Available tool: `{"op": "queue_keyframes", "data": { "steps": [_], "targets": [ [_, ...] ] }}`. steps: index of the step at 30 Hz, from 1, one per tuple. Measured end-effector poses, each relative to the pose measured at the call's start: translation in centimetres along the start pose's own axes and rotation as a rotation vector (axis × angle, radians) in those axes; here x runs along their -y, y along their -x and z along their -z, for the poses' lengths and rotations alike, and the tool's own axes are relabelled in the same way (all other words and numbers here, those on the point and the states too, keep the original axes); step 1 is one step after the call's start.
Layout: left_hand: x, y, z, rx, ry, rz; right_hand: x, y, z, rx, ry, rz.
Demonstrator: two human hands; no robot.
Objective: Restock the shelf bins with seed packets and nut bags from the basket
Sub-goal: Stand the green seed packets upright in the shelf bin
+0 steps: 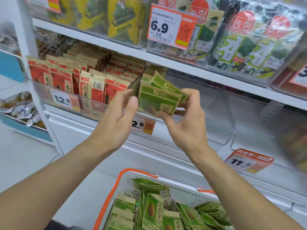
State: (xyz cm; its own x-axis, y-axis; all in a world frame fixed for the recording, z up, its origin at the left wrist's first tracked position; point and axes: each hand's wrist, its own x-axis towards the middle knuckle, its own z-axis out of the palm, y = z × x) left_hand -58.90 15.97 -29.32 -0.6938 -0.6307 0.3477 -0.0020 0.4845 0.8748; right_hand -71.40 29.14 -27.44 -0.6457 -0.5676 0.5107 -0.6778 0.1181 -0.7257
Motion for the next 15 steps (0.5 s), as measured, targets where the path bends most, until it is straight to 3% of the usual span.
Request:
{"op": "queue_keyframes", "data": {
  "steps": [5, 15],
  "targets": [
    [3.1, -1.4, 0.2, 0.001, -0.277, 0.078, -2.6, -3.8, -1.4, 0.02, 0.045, -0.114],
    [4.6, -2.3, -1.1, -0.018, -0.365, 0.093, -7.7, -11.3, -8.4, 0.112, 0.157, -0.36]
  ]
}}
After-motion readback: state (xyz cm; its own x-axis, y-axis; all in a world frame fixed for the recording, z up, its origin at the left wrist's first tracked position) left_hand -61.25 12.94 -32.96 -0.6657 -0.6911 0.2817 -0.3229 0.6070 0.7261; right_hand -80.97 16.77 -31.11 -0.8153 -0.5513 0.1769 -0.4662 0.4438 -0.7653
